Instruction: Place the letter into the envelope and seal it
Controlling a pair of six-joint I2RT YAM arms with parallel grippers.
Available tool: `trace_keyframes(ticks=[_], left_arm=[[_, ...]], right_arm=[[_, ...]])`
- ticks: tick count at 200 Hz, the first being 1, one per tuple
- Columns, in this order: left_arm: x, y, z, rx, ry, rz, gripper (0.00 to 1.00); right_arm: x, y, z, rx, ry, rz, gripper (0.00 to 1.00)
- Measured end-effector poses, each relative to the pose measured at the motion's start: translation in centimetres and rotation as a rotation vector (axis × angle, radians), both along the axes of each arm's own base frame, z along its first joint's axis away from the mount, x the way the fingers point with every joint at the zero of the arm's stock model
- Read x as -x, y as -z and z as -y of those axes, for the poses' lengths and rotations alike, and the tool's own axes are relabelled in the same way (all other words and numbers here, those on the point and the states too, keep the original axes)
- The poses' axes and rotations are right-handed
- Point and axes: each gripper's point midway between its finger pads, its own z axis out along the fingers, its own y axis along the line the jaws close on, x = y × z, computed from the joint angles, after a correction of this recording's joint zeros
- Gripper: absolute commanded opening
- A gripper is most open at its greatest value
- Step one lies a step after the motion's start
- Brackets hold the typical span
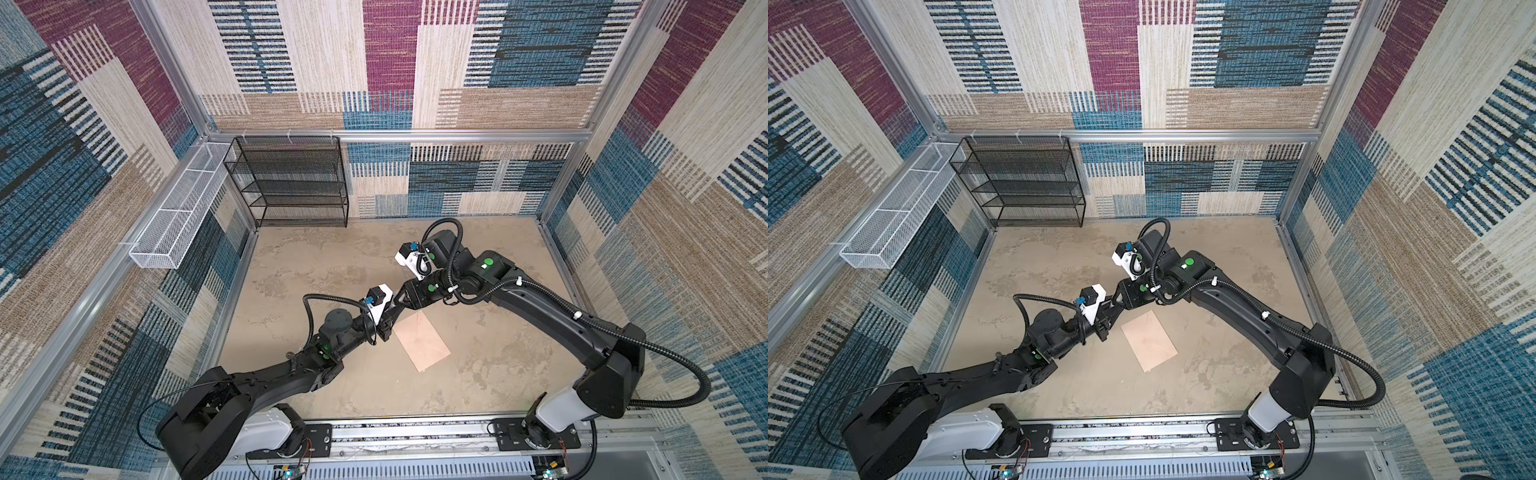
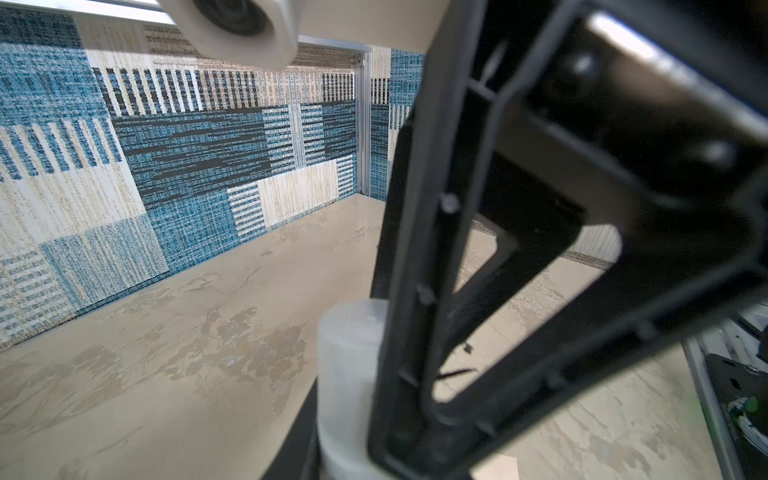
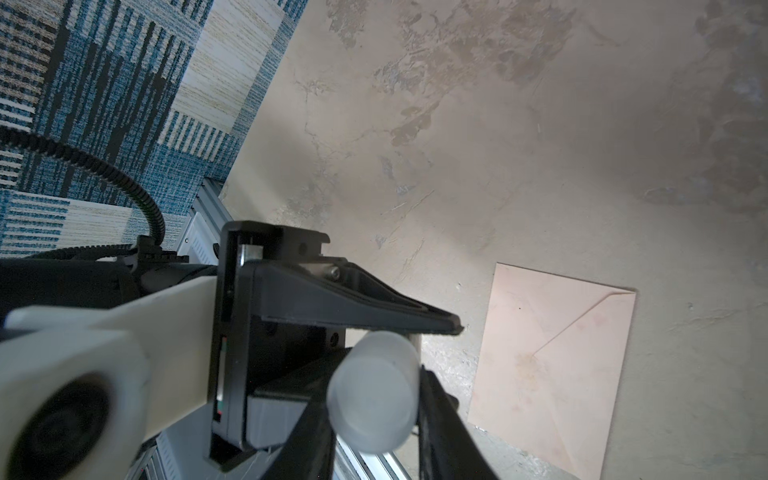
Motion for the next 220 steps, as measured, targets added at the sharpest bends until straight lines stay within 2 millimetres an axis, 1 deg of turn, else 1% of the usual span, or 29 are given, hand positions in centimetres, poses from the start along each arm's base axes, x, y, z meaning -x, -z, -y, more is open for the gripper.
trace_keyframes(ticks=[20,65,94,132,169,220], left_arm=[[0.2,-0.2,0.2,0.008,0.015,0.009,0.0],[0.1,-0.9,0.3,0.039,0.017,0.028,0.0],[0.1,-1.1,0.2,0.043,0.017,0.033,0.0],[0.1,-1.4,0.2,0.048,0.017,0.039,0.0],[0.2,-1.3,0.2,0.045,0.017,0.035,0.0],[0.2,-0.7,0.1,0.027,0.016,0.015,0.0]], right_arm=[[0.0,-0.3,0.1,0.001,0.002,0.002,0.42],[-0.3,-1.0,0.1,0.011,0.013,0.013,0.48],[-0.4,-1.3,0.3,0.024,0.021,0.014,0.5],[-1.0,-2.8,0.3,0.014,0.036,0.05,0.52],[-1.4,-4.1,0.2,-0.003,0.042,0.075,0.53],[-1.5,-5.1,0.2,-0.015,0.047,0.094,0.54]])
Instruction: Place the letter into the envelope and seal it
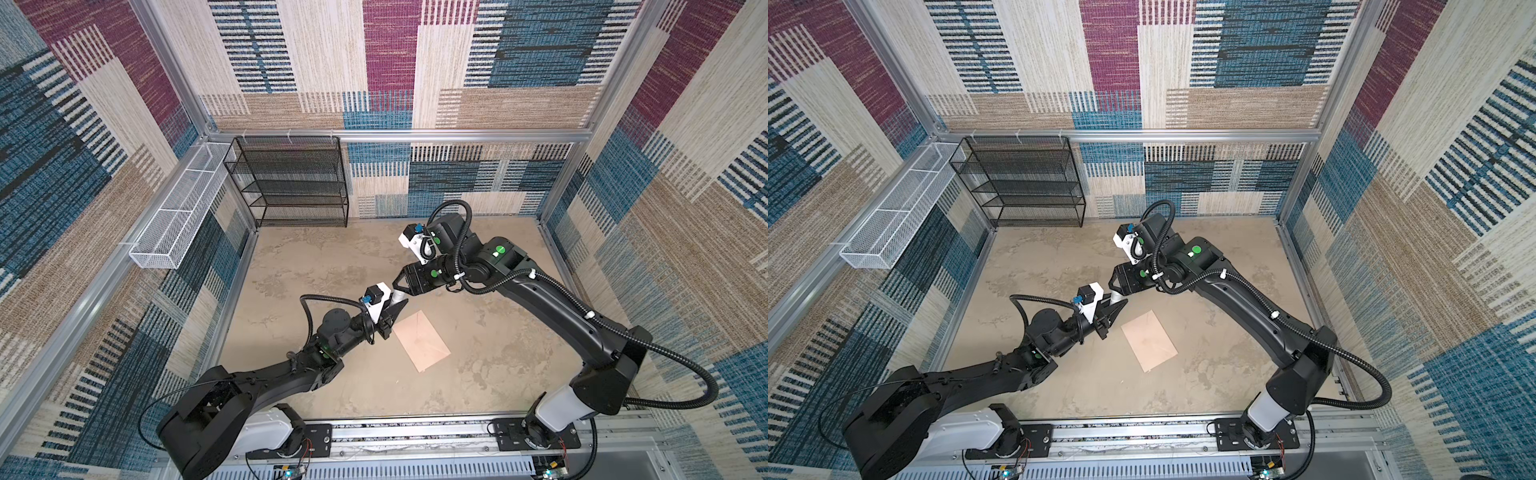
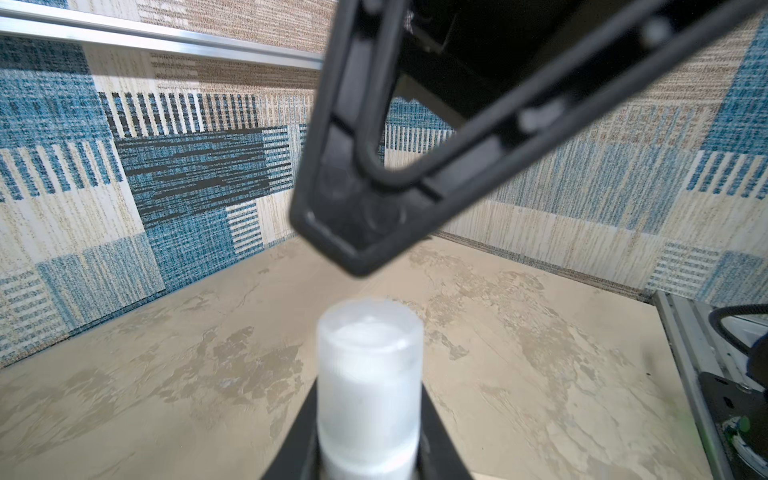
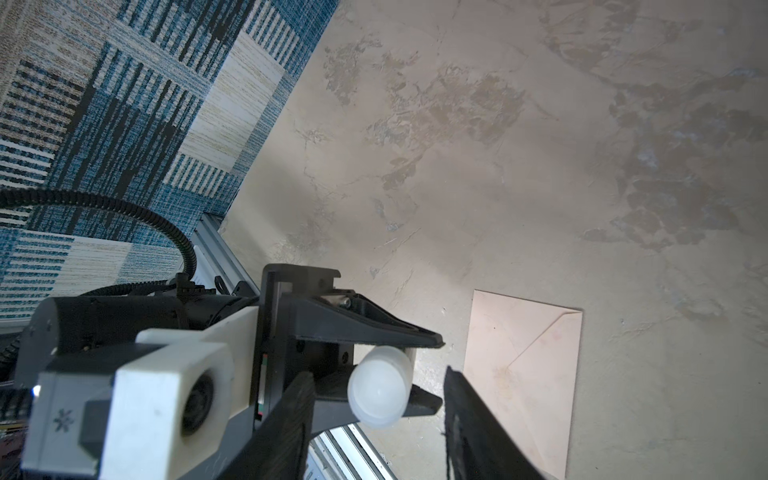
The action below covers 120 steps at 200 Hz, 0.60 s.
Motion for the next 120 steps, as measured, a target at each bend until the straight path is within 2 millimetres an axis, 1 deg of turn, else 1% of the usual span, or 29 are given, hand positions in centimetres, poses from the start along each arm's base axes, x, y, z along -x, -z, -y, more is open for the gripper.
trace_keyframes(ticks=[22,42,94,120], left_arm=[[0.2,0.1,-0.3,-0.009,-0.006,-0.01,0.0],[0.4,0.4,-1.0,-0.021,-0.029,-0.026,0.0],[1.3,1.8,-3.7,-0.057,-0.11,-0.087,0.0],[1.6,3.4,-5.2,-0.098,-0.167,-0.14,0.0]], right_arm=[[0.1,-0.4,0.1,-0.009,0.001,0.011,0.54],[0.0,-0.1,0.4,-0.009,0.012,0.028,0.54],[0.4,2.4,1.0,-0.014,0.008,0.055,0.54],[0.3,4.0,0.9,-0.017,0.002,0.067,0.54]])
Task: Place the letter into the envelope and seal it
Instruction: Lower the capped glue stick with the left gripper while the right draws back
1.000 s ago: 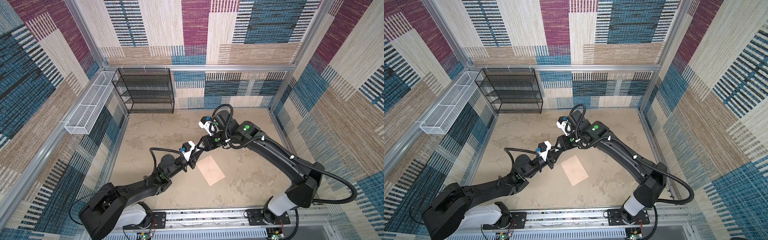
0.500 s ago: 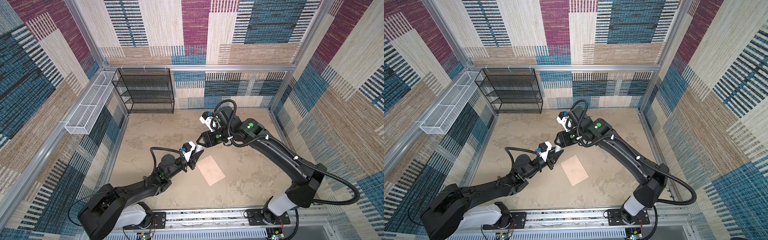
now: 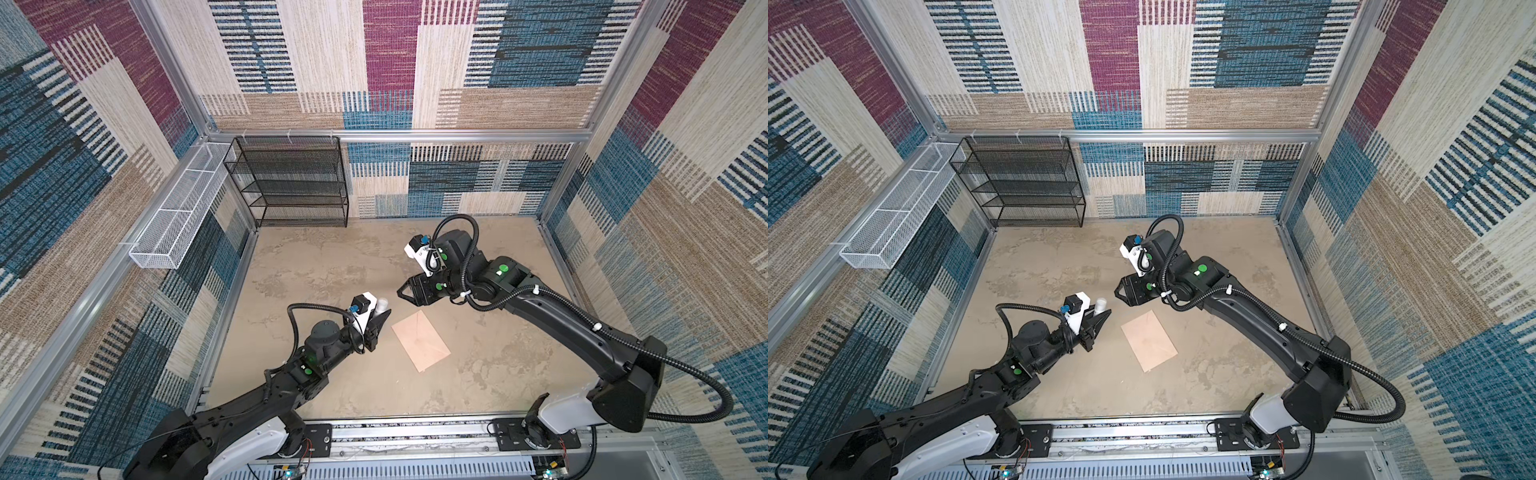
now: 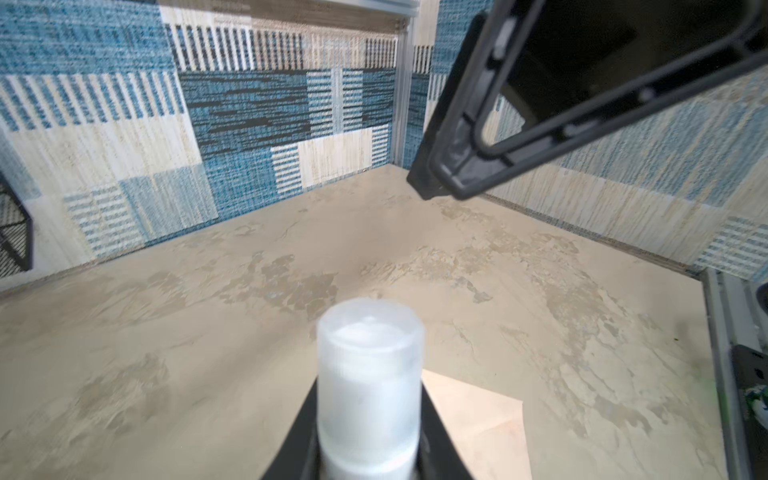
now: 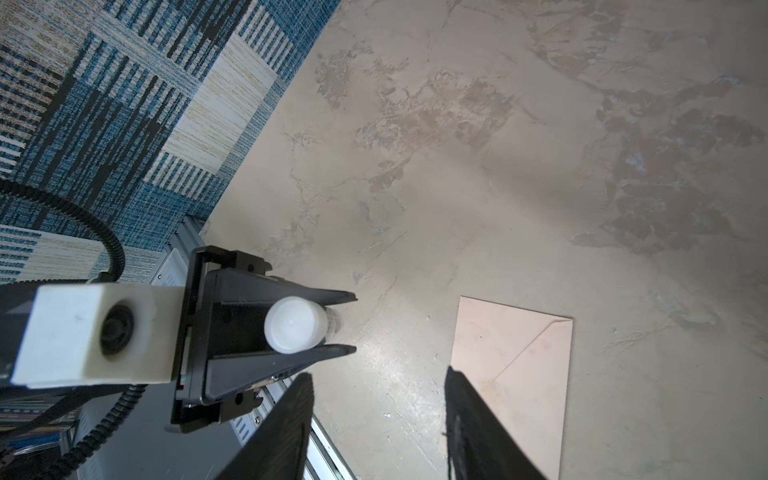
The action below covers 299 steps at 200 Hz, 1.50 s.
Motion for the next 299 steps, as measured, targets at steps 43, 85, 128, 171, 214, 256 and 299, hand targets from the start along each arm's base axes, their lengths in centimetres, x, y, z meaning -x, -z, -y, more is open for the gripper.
trace_keyframes(ticks=[43,85,128,171,214,256,299], left_arm=[[-0.2,3.0,-2.9,-0.042,-0.147,-0.133,0.0],[0.1,6.3,-5.2,-0.092,-0.256,-0.26,0.0],[0.5,9.6,-6.3,-0.153,-0.321,-0.385,0.0],[0.8,12.3,-7.0,-0.175,-0.374,-0.481,0.0],[1.3,14.5,-7.6,-0.192,-0.403,-0.54,0.0],[1.3,15.8,-7.6,-0.199,-0.412,-0.561,0.0],[1.2,16.4,-7.5,-0.192,-0.424,-0.584,0.0]], right_arm=[[-0.1,3.5,-0.3,0.017,-0.006,-0.029,0.54],[-0.2,5.0,-0.3,0.014,-0.002,-0.032,0.54],[-0.2,6.2,-0.3,0.022,-0.001,-0.04,0.55],[-0.1,7.2,-0.2,0.029,0.001,-0.047,0.55],[0.1,7.7,0.0,0.032,0.008,-0.06,0.55],[0.1,7.7,0.1,0.033,0.009,-0.061,0.55],[0.1,7.7,0.1,0.031,0.009,-0.059,0.55]])
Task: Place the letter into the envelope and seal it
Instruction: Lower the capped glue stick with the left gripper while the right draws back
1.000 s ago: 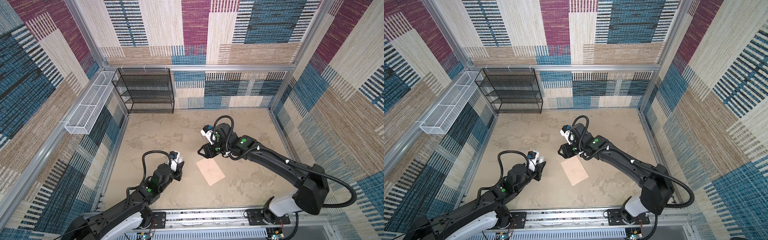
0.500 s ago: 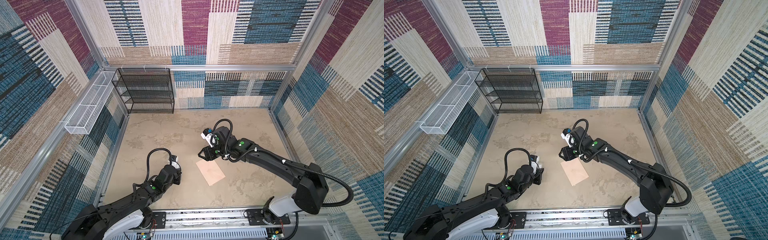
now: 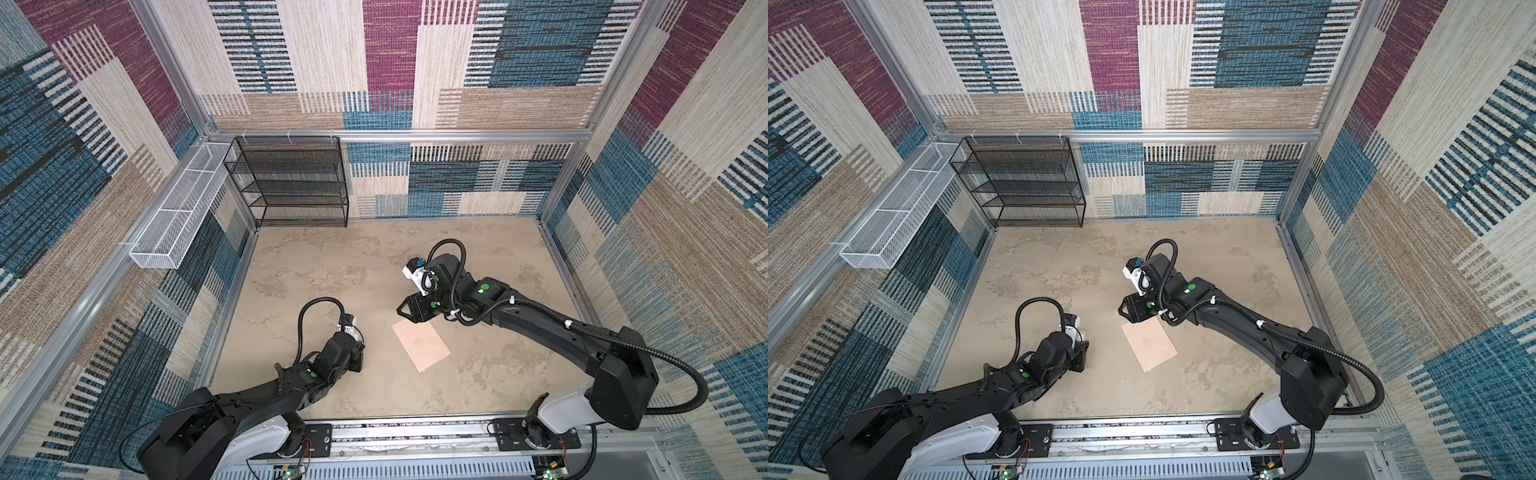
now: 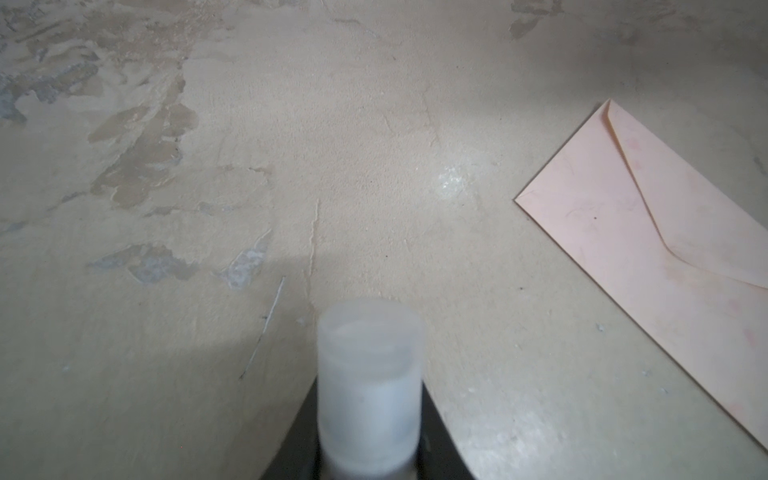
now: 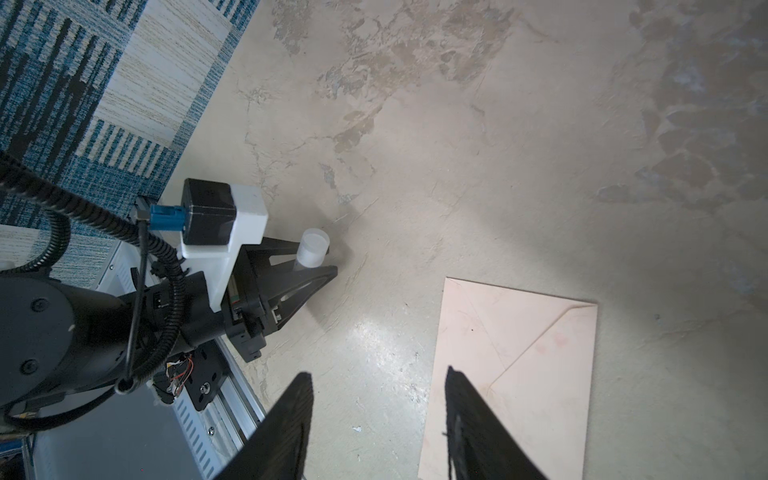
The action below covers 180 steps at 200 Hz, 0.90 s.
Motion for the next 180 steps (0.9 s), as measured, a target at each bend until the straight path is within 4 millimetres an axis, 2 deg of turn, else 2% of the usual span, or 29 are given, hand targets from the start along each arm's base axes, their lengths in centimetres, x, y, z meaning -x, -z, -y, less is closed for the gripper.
trace_keyframes(ticks=[114,180], left_arm=[[-0.61,0.13,0.23,0.016,-0.039,-0.008,0.27],[-0.38,0.86,0.0,-0.015,-0.047,-0.047,0.37]], right_arm=[[-0.13,0.07,0.05,-0.002,0.005,0.005,0.55],[-0.29,0.16,0.22,-0.002,0.012,0.002,0.55]])
